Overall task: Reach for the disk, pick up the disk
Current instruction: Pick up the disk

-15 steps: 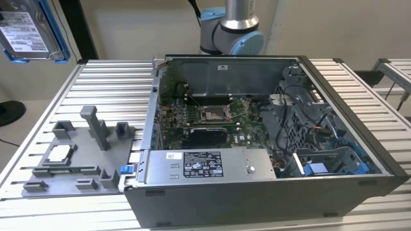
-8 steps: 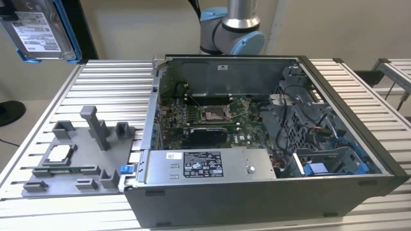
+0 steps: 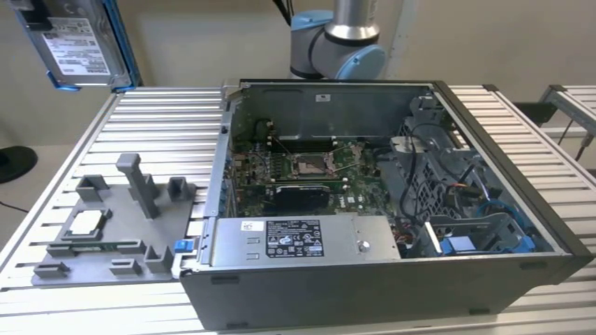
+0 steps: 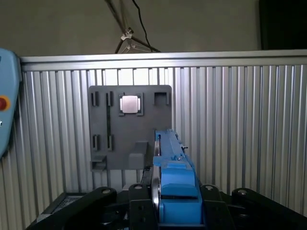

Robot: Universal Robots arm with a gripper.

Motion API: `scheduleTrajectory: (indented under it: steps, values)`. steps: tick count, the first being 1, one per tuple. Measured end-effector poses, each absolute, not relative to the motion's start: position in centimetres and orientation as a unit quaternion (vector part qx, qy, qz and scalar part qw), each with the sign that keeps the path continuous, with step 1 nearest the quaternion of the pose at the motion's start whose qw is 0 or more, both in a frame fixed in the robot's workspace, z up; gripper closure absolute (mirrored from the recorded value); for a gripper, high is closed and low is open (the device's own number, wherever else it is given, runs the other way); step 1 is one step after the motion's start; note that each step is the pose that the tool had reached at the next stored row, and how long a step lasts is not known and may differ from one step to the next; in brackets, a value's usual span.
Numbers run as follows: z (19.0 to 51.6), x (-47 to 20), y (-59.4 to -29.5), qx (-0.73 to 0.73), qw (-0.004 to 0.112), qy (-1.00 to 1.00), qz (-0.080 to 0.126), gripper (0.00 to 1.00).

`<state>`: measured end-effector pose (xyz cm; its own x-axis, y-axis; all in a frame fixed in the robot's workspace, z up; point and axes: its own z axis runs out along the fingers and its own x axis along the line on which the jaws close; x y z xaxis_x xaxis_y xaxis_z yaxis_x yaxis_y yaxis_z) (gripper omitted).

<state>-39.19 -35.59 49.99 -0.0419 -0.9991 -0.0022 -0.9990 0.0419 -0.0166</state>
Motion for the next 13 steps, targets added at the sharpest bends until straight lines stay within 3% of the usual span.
scheduleTrajectory:
  steps: [13]
  values:
    - [50.0, -33.6, -35.6, -0.692, 0.007, 0.722, -0.005, 1.00]
